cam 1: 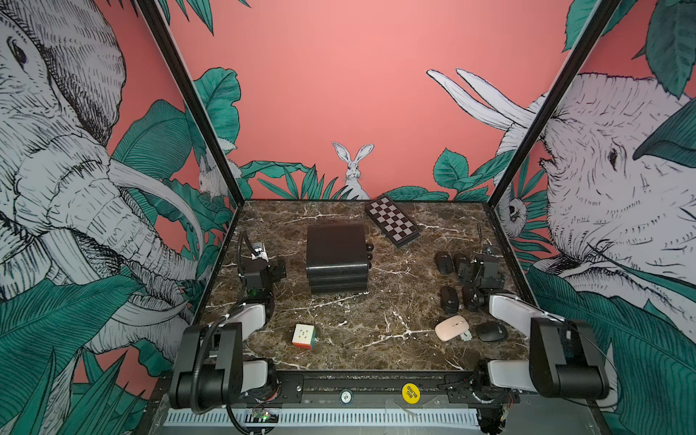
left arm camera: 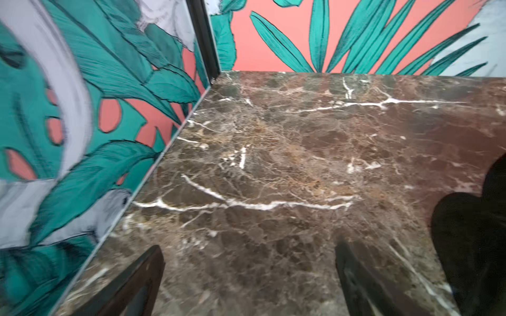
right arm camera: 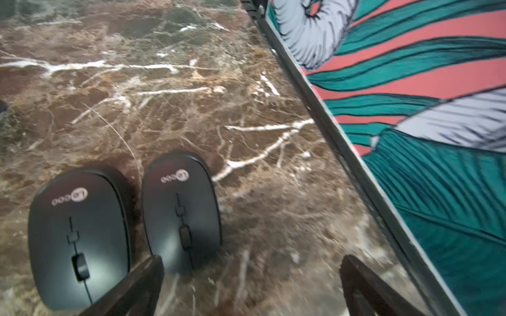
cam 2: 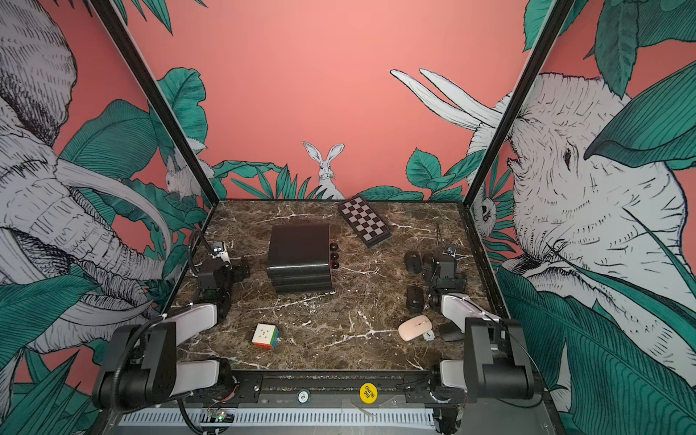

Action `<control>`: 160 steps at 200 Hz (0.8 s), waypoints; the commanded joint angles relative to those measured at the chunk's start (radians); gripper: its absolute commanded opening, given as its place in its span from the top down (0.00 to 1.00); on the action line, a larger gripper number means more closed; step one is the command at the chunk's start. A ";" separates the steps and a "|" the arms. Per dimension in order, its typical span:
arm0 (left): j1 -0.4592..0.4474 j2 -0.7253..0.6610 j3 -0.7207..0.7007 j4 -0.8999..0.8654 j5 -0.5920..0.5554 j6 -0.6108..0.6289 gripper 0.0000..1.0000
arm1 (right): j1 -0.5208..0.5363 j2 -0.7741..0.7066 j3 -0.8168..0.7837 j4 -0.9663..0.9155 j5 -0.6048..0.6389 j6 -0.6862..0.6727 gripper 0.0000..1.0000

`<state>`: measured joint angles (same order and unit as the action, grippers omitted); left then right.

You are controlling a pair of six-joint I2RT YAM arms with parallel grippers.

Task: Take the mice out of the drawer
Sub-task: Reset both arms

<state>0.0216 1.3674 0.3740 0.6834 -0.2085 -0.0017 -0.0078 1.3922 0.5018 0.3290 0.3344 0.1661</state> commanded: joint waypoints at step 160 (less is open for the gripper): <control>-0.080 0.184 0.040 0.180 0.094 0.108 0.01 | 0.040 0.137 -0.096 0.509 -0.183 -0.157 0.02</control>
<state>-0.0616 1.5688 0.4110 0.8577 -0.1268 0.1020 0.0330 1.5414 0.4019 0.8013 0.1555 0.0147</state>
